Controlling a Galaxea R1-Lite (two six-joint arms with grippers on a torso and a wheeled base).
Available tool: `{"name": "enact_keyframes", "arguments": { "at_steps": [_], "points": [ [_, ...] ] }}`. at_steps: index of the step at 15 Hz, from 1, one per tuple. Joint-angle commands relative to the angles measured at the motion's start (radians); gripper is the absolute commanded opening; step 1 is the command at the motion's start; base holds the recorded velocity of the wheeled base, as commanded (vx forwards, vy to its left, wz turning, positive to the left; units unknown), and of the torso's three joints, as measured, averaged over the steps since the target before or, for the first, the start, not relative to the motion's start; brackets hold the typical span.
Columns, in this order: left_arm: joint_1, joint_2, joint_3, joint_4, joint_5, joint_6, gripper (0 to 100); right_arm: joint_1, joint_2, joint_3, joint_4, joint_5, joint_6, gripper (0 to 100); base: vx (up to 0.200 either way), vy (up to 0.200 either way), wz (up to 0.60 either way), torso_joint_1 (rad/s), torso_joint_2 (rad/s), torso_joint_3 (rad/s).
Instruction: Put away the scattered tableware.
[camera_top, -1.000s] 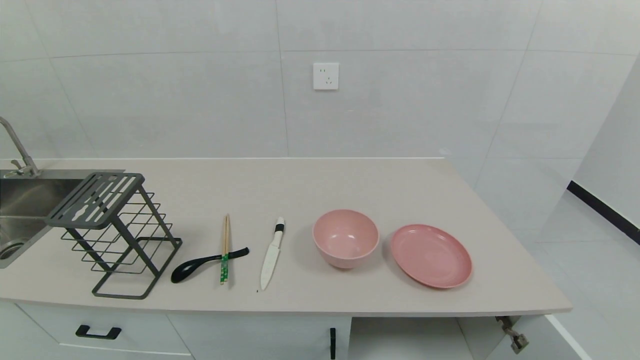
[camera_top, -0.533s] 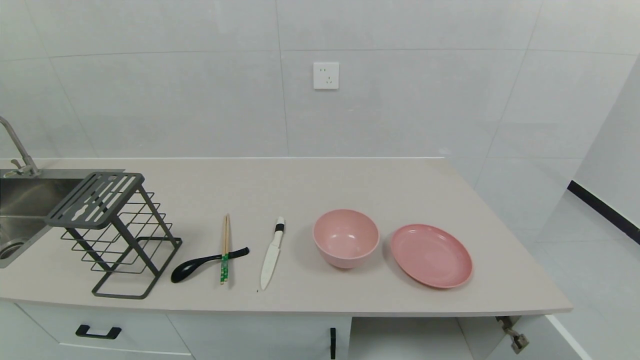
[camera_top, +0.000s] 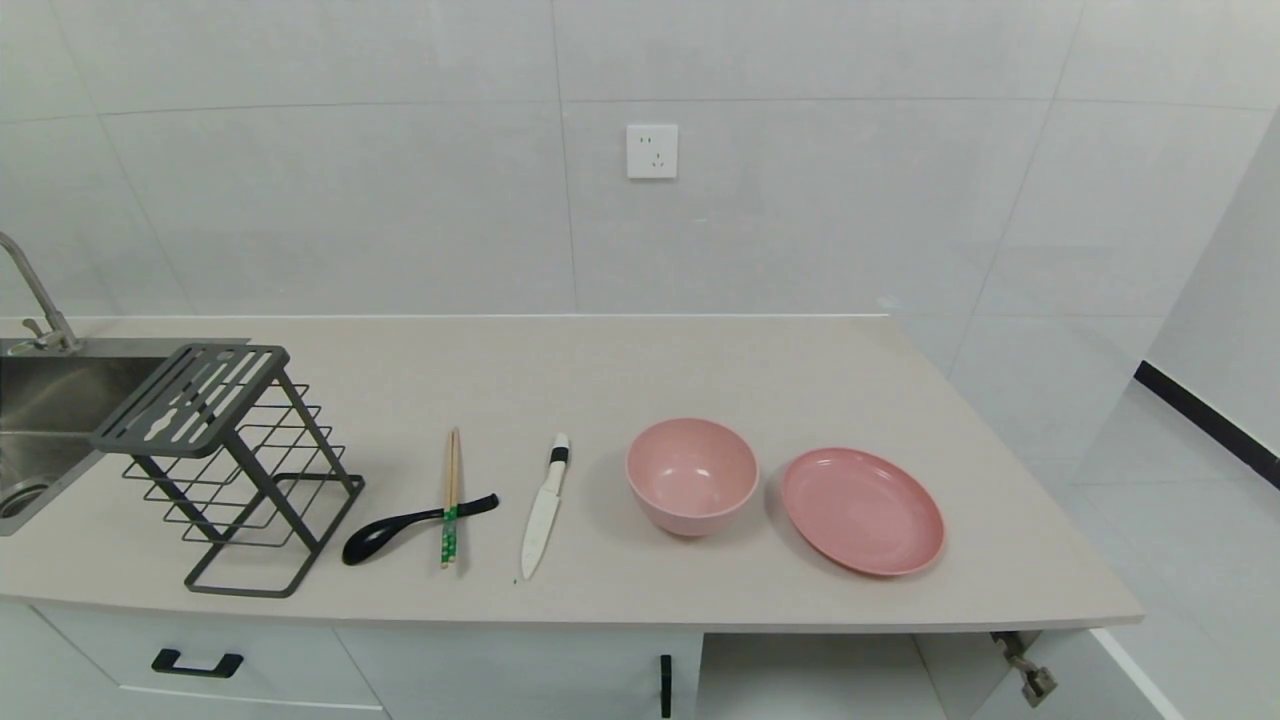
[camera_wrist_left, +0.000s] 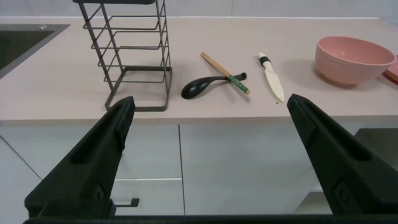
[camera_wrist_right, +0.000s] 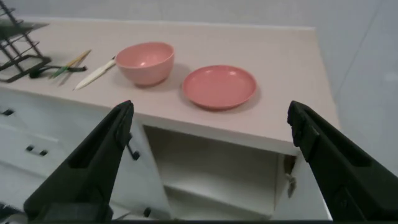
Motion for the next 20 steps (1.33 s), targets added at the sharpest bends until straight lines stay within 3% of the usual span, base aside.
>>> {"name": "enact_keyframes", "arguments": {
  "at_steps": [1,6,10,15,20],
  "points": [
    [0.0,0.001,0.0,0.0,-0.001,0.0,100,0.022,0.341,-0.064,-0.055,0.057,-0.003,100,0.0,0.0,0.0,0.0,0.0,0.0],
    [0.0,0.001,0.0,0.0,0.0,-0.002,100,0.11,0.733,-0.075,-0.245,0.052,-0.052,100,0.0,0.0,0.0,0.0,0.0,0.0],
    [0.0,0.001,0.0,0.0,0.002,-0.002,100,0.104,0.943,-0.081,-0.452,0.052,-0.06,100,0.0,0.0,0.0,0.0,0.0,0.0],
    [0.0,0.001,0.0,0.0,0.002,-0.003,100,0.094,1.087,-0.096,-0.535,0.051,-0.063,100,0.0,0.0,0.0,0.0,0.0,0.0],
    [0.0,0.001,0.0,0.0,0.002,-0.005,100,0.082,1.297,-0.089,-0.725,0.051,-0.063,100,0.0,0.0,0.0,0.0,0.0,0.0]
  ]
}}
